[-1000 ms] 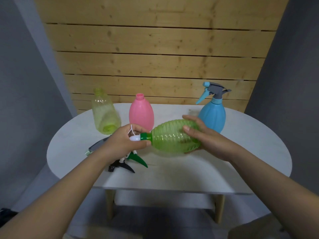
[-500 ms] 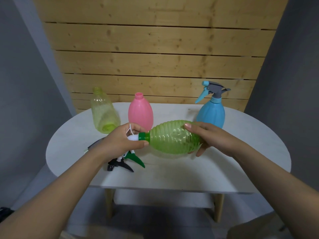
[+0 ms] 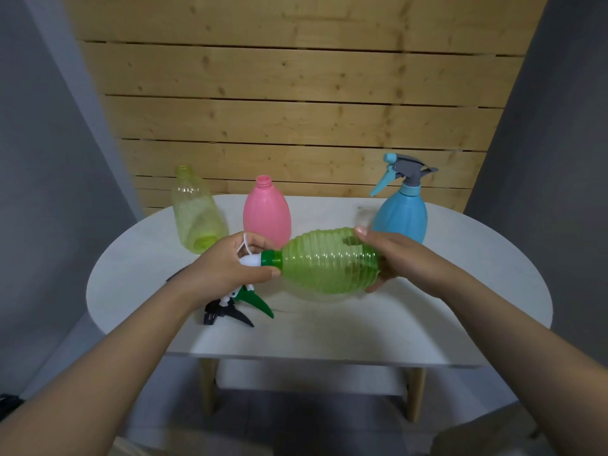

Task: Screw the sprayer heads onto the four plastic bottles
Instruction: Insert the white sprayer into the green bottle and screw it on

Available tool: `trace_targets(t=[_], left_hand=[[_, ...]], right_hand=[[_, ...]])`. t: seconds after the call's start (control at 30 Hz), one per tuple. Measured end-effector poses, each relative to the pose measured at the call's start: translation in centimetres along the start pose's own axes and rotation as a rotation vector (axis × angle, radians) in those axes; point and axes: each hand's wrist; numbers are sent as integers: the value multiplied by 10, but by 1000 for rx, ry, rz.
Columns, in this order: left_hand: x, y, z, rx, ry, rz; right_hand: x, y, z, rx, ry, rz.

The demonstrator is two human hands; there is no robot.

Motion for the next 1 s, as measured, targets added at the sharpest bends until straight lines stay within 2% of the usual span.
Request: trace_targets(t=[0.17,0.37,0.47,0.67,0.87,1.0], left_hand=[[-1,7,0,-48,86,-6],[-3,4,-3,20,36,-31],[-2,6,-3,23,33,-27],[-2,10,-1,-77,81,-68],[-7,9,-5,16,20,-66],[-4,7,-5,66,36,-24]], right_hand=[[1,4,-2,27,126,97],[3,1,-1,-35,61,-23],[2,0,-1,6,31,-43],[1,4,-3,64,130,121],[8,1,-4,-23,122,34],[6,-2,-3,-19,73,-74]])
Point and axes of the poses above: each hand's wrist, its own z-axis towards the middle knuckle, its own y-axis out of the back of the hand, x = y × z, and after that the axes turned 5 degrees about y, right-handed
